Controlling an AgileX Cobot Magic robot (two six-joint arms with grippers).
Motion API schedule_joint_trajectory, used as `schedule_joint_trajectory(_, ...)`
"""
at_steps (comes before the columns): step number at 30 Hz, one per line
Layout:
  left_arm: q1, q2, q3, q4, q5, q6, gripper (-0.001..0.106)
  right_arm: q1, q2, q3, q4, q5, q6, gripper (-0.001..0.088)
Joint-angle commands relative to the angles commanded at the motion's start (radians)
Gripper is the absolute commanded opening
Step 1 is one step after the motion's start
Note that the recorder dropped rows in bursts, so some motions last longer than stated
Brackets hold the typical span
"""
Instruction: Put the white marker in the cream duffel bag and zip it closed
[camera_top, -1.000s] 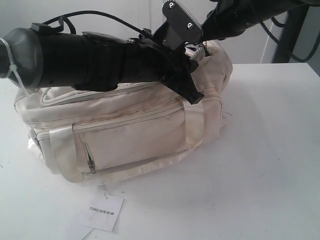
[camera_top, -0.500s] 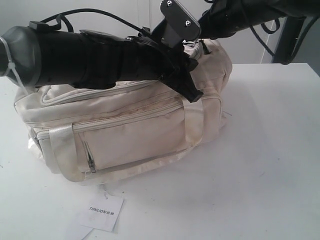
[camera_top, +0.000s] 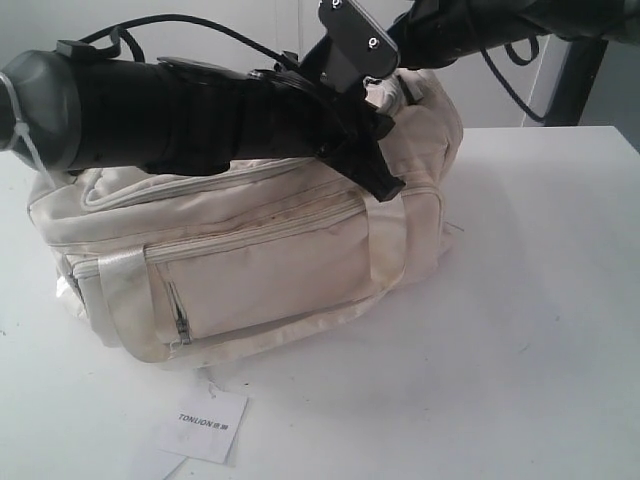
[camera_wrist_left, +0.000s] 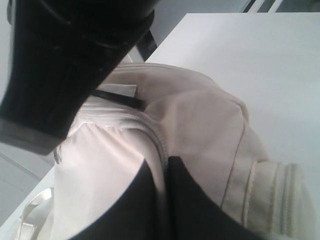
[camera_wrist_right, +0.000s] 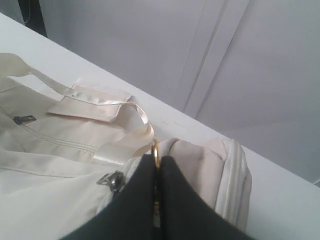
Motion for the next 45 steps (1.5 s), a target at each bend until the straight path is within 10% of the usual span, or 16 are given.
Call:
schedule_joint_trajectory(23,0.0,-0.02,0.0,0.0,0.076,-0.002,0.0,0.0,0.063,0.0,-0.002,-0.164,0.003,0.0001)
schedule_joint_trajectory(26,0.0,-0.018,0.0,0.0,0.071,-0.007,0.02,0.0,0.044,0.0,-0.002,-0.105,0.029,0.0106)
schedule_joint_trajectory(31,0.0,-0.02,0.0,-0.076,-0.034,-0.028,0.063,-0.007,-0.02,0.0,0.0,0.051,0.053,0.0535)
schedule_joint_trajectory(45,0.0,-0.2,0.163,-0.145,-0.159,-0.022,0.054,-0.168,-0.082,0.002,-0.003,0.531,0.206,0.0545)
